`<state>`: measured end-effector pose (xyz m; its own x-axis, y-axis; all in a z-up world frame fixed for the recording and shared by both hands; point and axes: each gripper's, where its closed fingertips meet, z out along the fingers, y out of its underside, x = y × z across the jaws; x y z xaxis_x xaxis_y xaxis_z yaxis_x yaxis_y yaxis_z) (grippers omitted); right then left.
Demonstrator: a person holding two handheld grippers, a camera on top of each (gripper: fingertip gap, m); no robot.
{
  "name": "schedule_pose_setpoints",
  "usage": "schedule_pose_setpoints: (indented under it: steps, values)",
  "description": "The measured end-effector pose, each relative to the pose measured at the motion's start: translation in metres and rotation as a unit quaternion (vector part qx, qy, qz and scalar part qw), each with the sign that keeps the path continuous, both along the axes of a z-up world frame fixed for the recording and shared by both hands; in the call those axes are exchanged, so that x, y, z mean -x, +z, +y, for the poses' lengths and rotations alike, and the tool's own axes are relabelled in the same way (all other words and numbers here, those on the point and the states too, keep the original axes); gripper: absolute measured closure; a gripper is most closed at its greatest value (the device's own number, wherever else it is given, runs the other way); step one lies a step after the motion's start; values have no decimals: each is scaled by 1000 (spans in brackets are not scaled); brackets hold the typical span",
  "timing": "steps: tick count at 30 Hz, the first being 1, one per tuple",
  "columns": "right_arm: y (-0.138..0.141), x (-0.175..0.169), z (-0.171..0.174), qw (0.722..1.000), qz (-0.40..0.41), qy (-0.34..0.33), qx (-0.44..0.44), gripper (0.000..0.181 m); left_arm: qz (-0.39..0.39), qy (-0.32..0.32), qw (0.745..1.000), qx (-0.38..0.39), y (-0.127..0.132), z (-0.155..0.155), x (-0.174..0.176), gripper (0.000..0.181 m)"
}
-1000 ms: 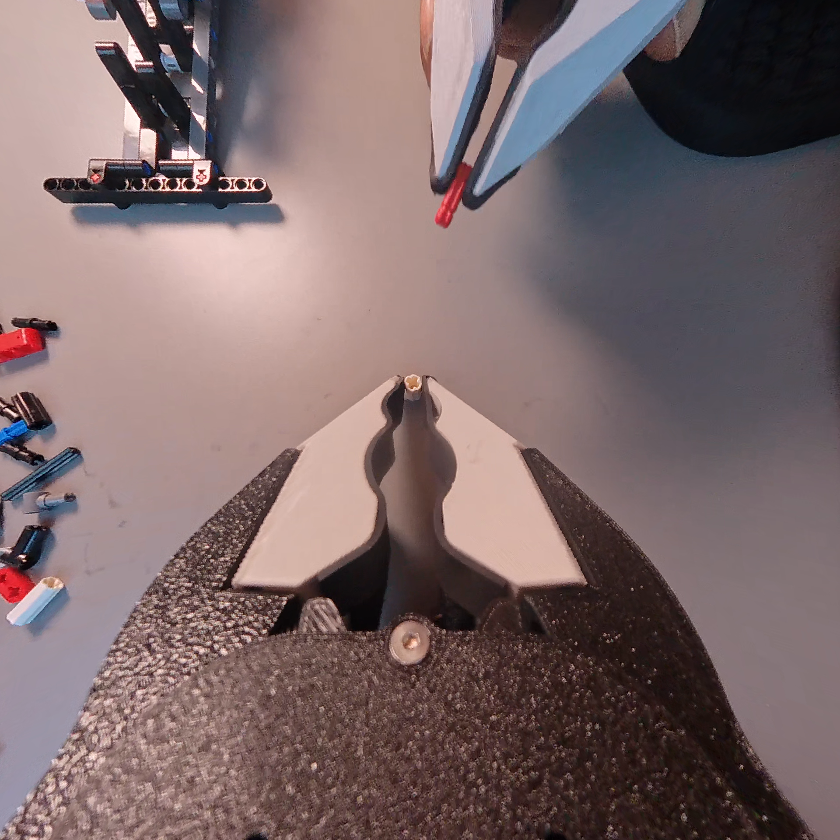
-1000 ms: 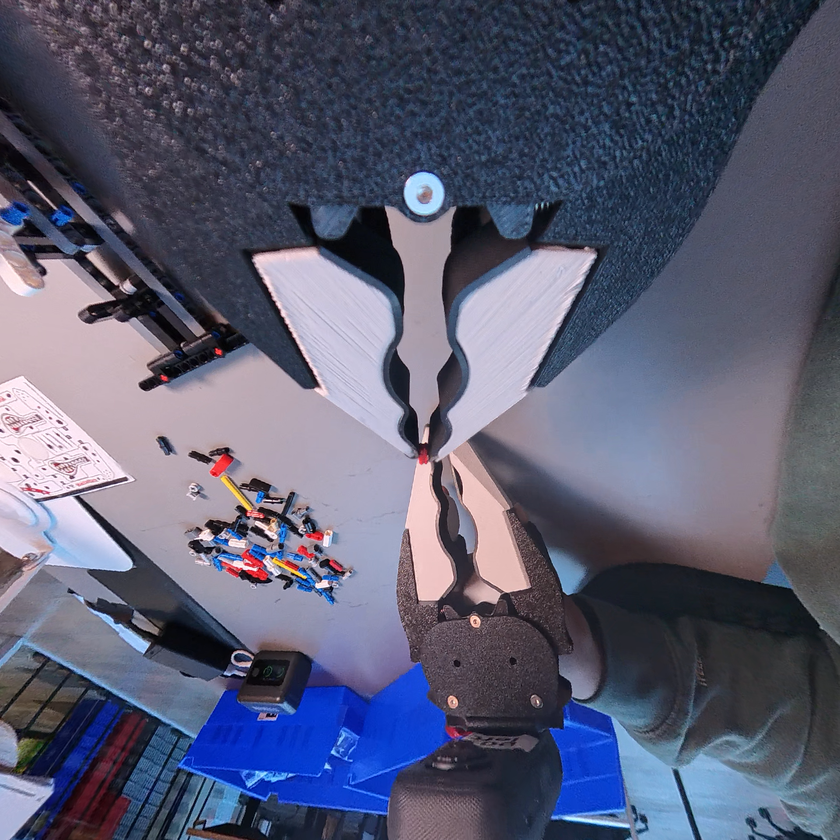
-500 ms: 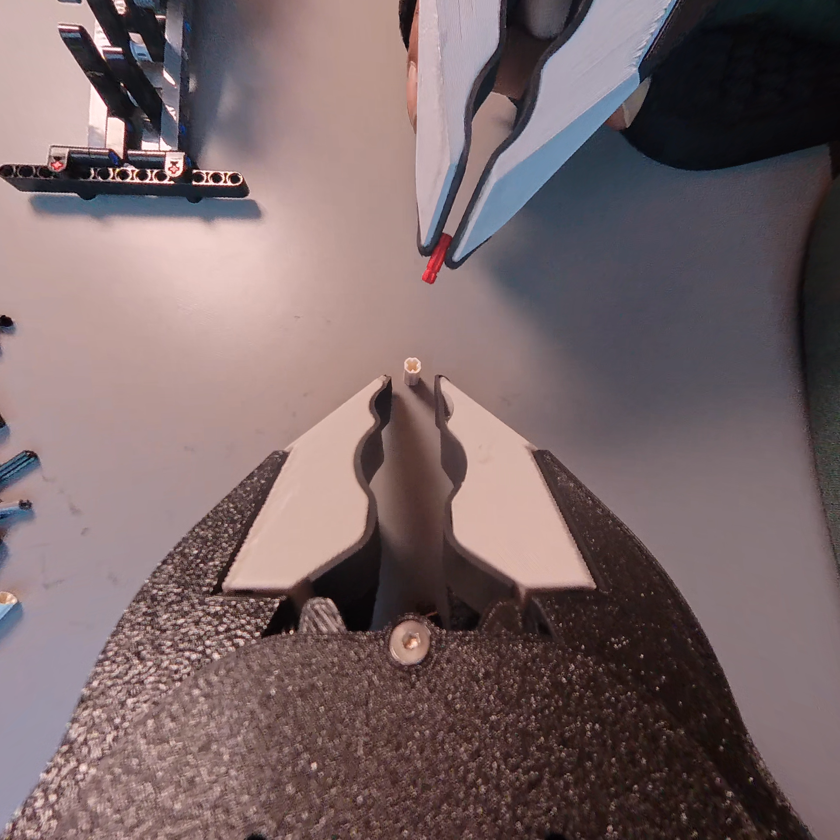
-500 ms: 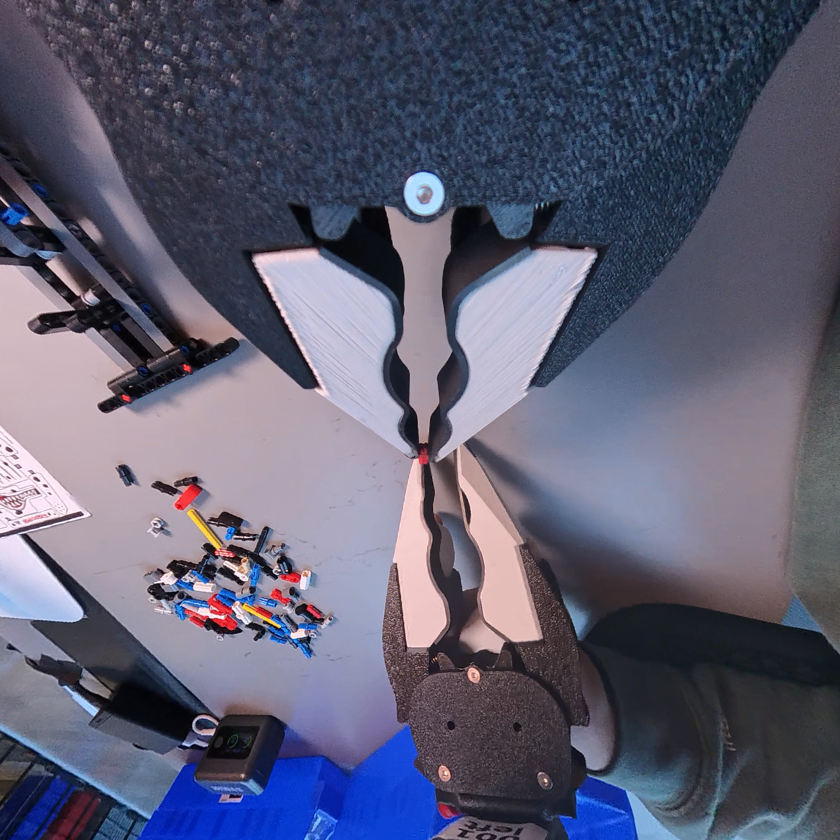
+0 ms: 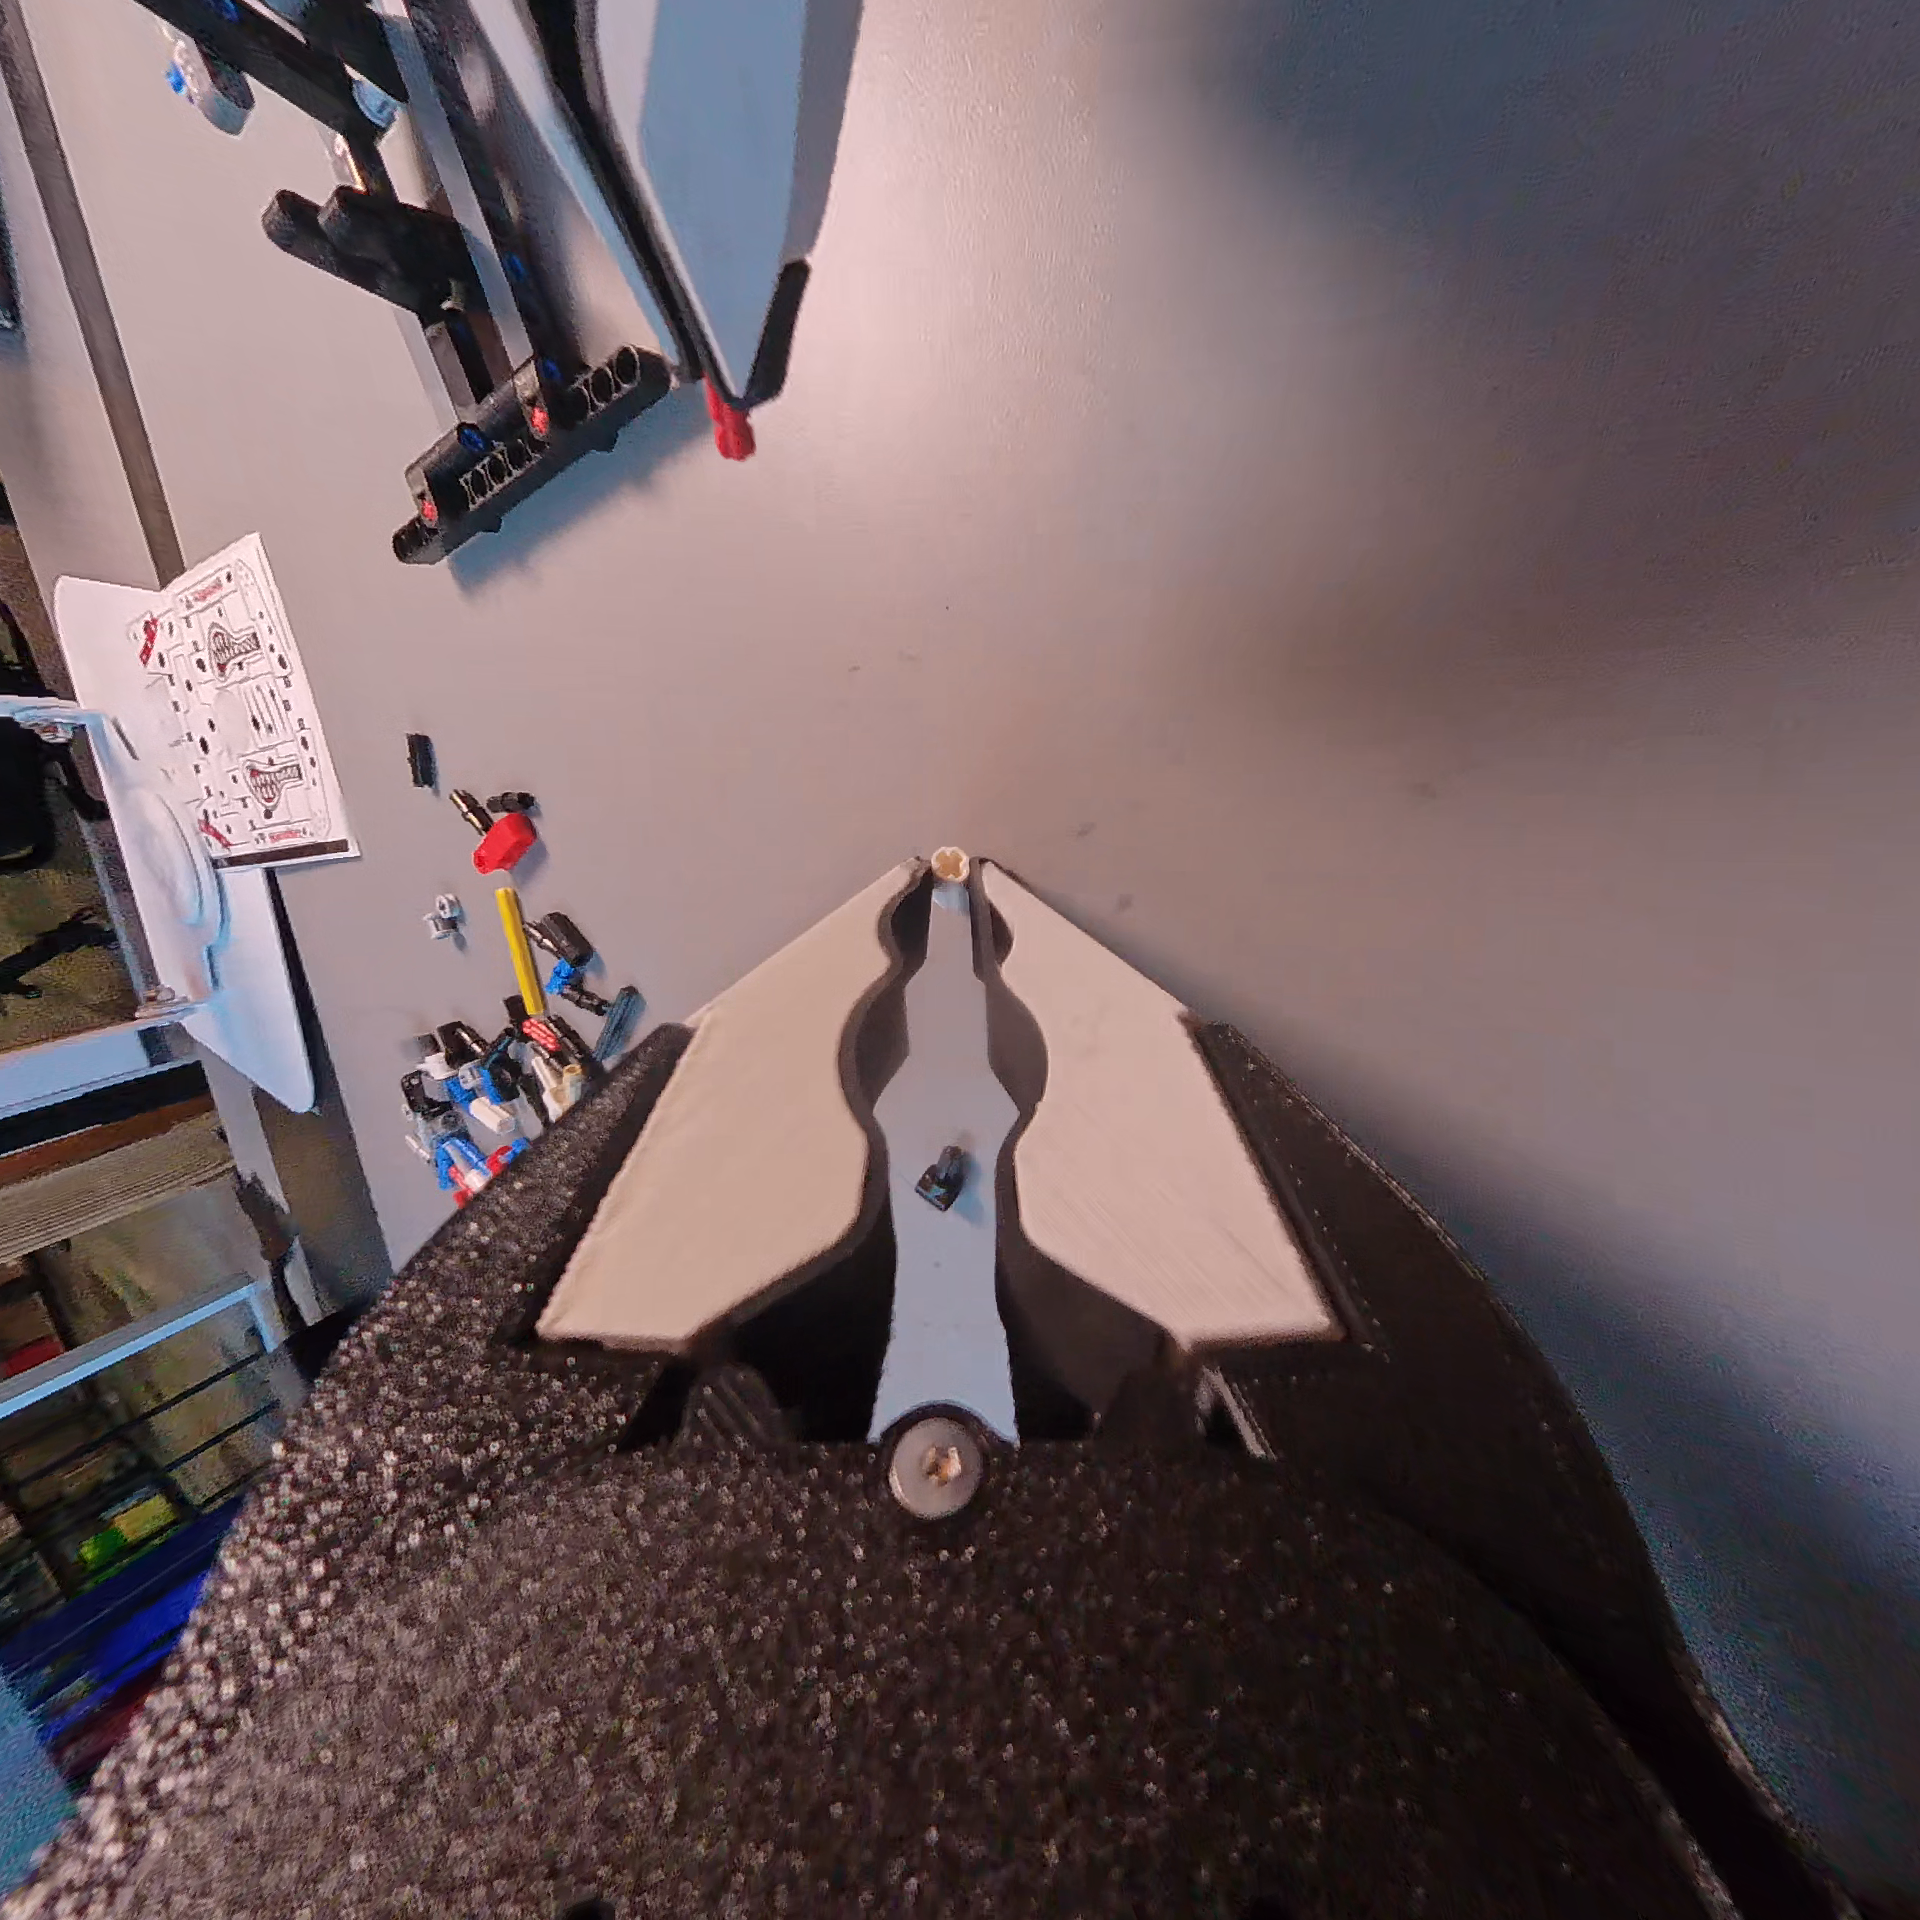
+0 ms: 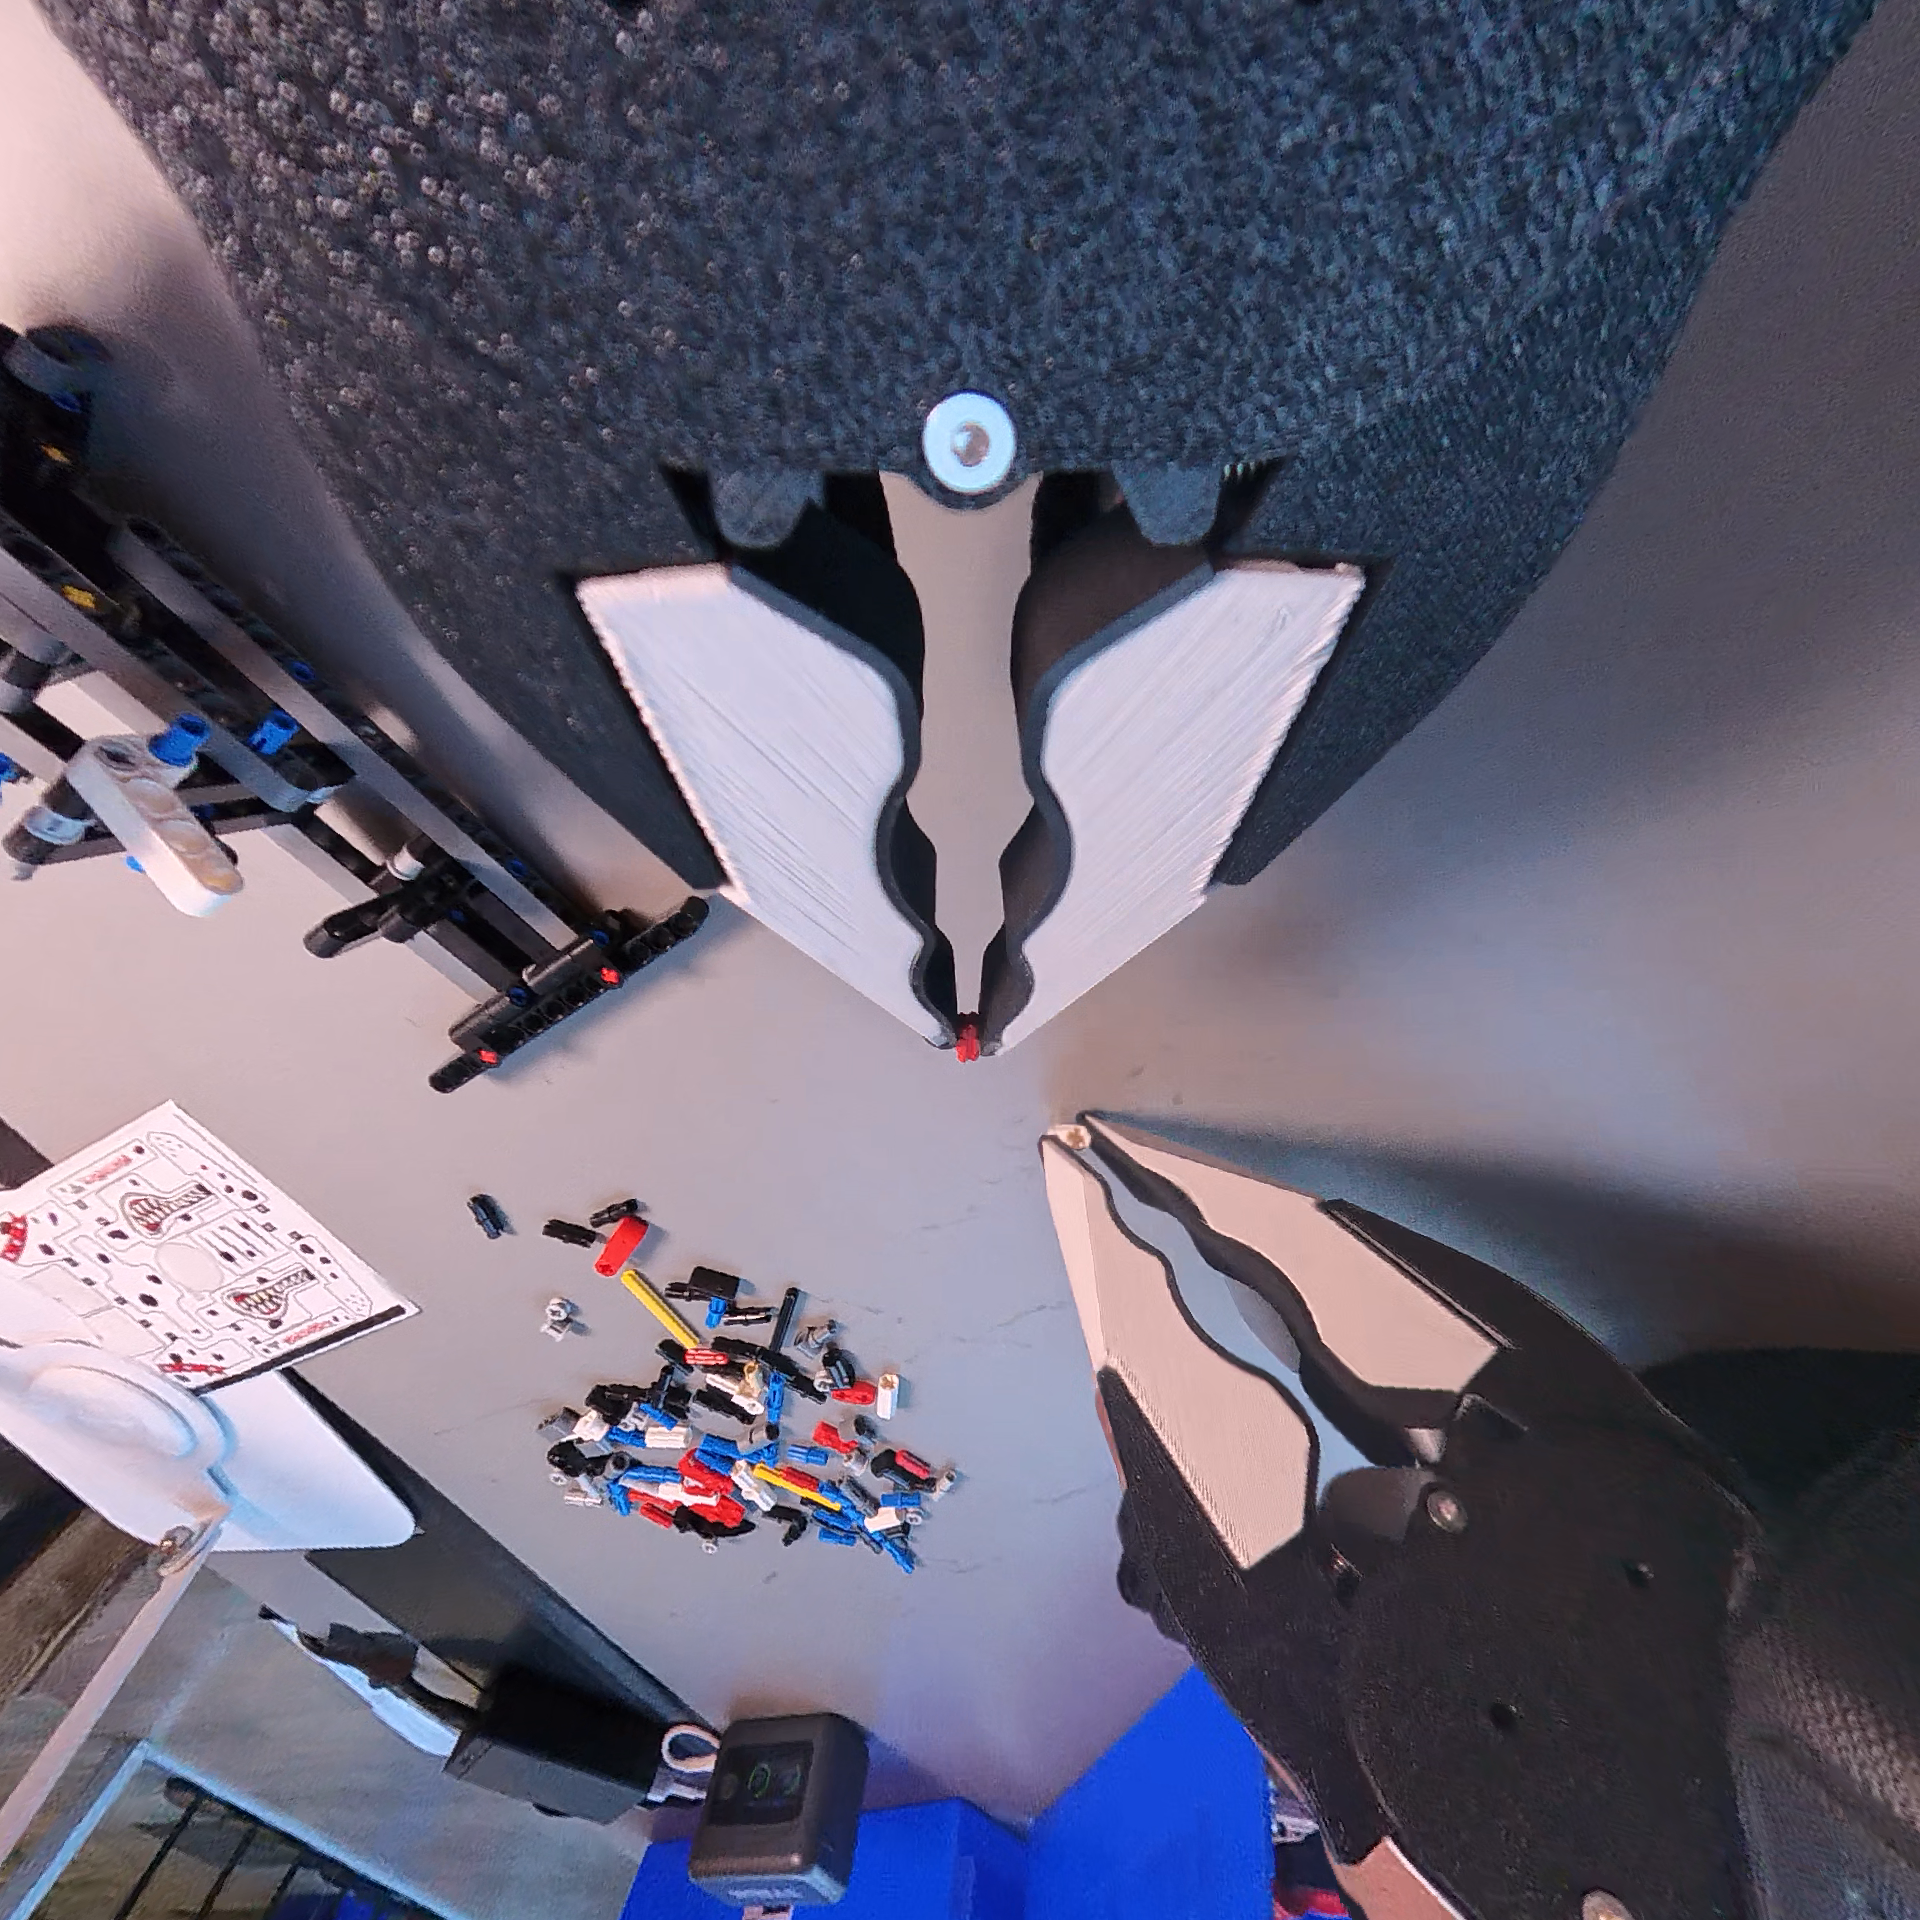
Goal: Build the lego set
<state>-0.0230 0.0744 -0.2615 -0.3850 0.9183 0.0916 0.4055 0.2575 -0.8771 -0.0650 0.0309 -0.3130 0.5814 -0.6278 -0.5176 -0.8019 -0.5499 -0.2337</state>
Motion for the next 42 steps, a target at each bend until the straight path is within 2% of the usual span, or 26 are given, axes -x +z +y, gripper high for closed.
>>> schedule_pose_setpoints:
  steps: [3, 6, 9, 13, 17, 21, 26, 33, 42]
  values:
    - [1, -1, 4, 1000, 1, -8, 0, 178, 23, -6, 1000, 17, -2, 4, -1, 173]
    - [5, -1, 10, 1000, 7, -18, 11, 178, -11, 0, 1000, 14, 1, 7, -2, 167]
    - [11, -1, 13, 999, 15, -23, 27, 178, -114, 13, 993, 8, 6, 7, -5, 165]
    - [14, -2, 11, 999, 18, -20, 41, 178, -311, 17, 950, 27, 13, 0, -3, 159]
    - [10, -1, 10, 999, 13, -18, 46, 178, -390, 2, 920, 34, 20, 7, 2, 157]
    - [11, -1, 11, 998, 15, -17, 56, 178, -391, -44, 918, 57, 13, 9, -1, 159]
    - [14, -2, 11, 998, 20, -14, 61, 178, -383, -66, 919, 66, 3, 11, -2, 164]
    - [13, -4, 7, 998, 17, 0, 66, 178, -384, -74, 919, 55, -3, 11, -3, 173]
    - [11, -4, 4, 997, 13, 8, 72, 178, -369, -82, 925, 18, 0, 13, -4, 175]
